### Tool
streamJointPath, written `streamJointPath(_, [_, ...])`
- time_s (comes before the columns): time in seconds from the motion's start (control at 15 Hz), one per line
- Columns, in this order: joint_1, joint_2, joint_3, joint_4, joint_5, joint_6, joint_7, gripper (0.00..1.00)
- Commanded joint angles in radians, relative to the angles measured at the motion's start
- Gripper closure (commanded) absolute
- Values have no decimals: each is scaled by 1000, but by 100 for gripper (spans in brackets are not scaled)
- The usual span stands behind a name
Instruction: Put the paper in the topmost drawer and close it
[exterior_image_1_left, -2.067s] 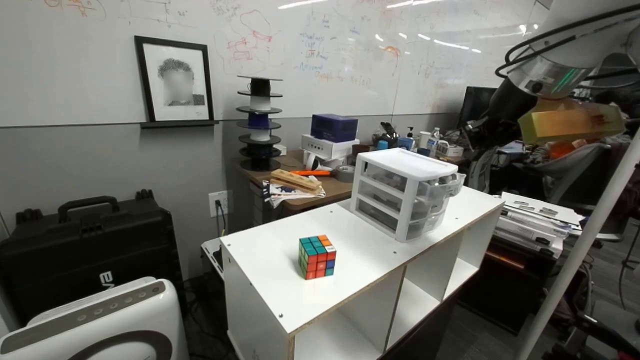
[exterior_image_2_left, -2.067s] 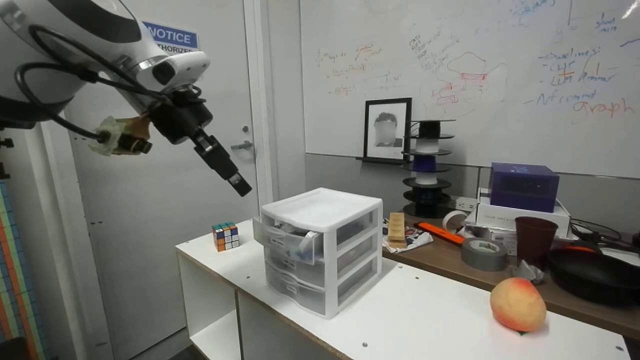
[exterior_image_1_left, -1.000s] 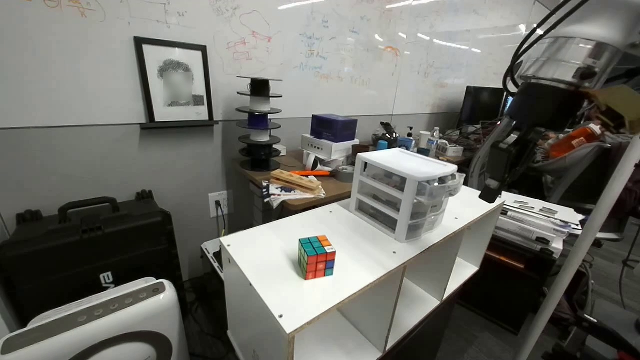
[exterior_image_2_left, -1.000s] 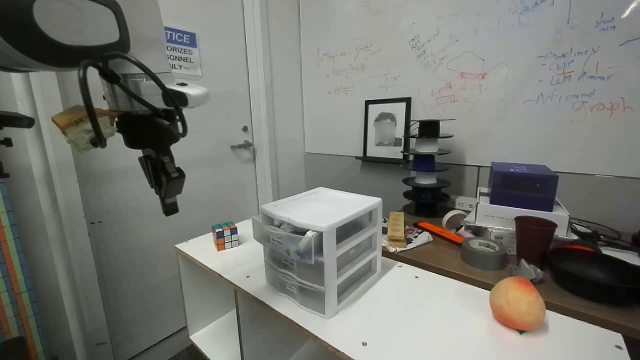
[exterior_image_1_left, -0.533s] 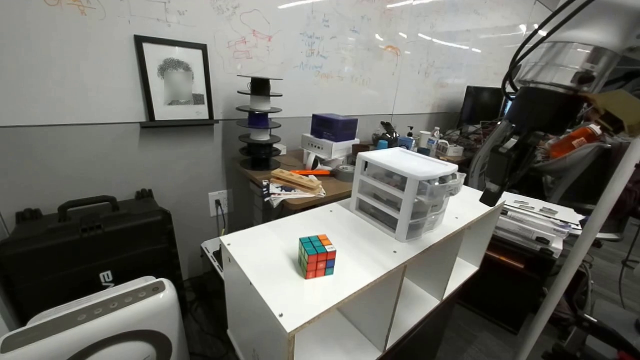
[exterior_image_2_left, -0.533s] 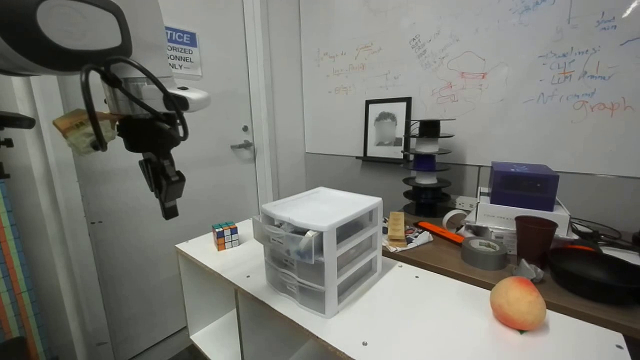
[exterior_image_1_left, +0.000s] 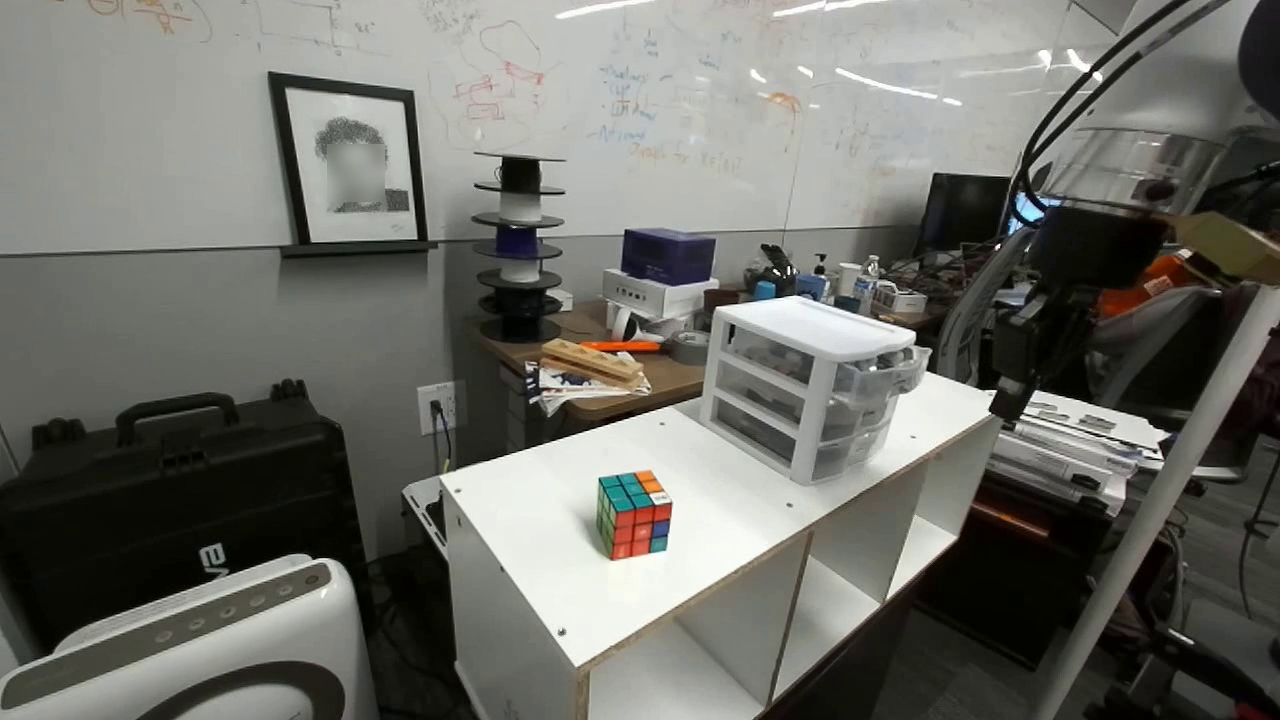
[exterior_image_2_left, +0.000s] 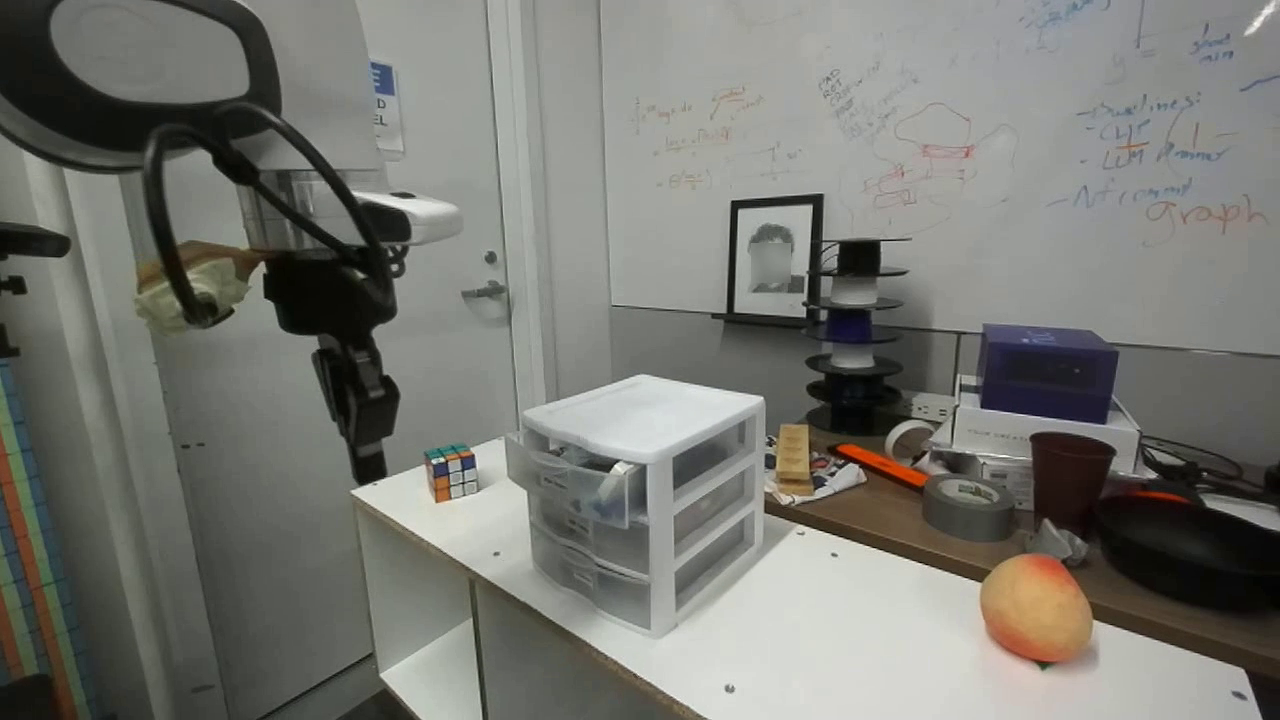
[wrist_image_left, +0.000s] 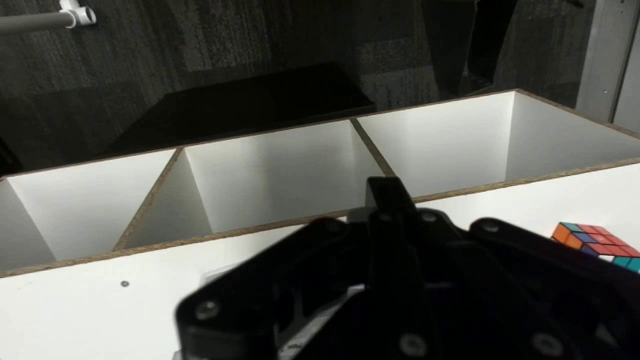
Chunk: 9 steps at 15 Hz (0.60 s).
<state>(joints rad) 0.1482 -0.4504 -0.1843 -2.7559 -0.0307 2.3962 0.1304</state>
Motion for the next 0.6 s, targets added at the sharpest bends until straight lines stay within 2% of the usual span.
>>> streamJointPath(0.0, [-107, 72, 15, 40, 27, 29, -101, 99])
streamJointPath(0.2, [-160, 107, 18, 52, 18, 78, -133, 99])
streamJointPath(0.53, [-178, 196, 29, 87, 24, 214, -162, 98])
